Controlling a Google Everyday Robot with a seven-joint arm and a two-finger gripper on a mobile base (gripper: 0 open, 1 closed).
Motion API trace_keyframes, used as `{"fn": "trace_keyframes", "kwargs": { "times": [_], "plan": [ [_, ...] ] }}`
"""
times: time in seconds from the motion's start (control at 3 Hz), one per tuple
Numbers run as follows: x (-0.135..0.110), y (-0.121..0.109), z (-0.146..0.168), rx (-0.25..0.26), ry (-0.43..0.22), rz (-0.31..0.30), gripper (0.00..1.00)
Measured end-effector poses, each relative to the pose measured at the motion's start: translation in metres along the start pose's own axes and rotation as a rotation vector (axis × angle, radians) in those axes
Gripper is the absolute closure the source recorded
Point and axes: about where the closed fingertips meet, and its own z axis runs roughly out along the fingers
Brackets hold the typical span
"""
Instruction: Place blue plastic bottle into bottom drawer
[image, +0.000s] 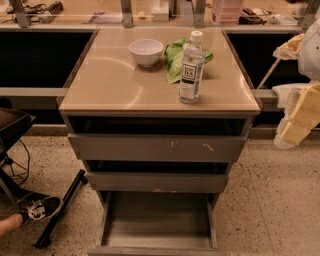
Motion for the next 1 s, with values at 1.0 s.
{"fn": "trace_keyframes", "kwargs": {
  "times": [1.0],
  "plan": [
    [-0.019,-0.021,0.004,0.003,-0.089,-0.012,0.0]
  ]
}}
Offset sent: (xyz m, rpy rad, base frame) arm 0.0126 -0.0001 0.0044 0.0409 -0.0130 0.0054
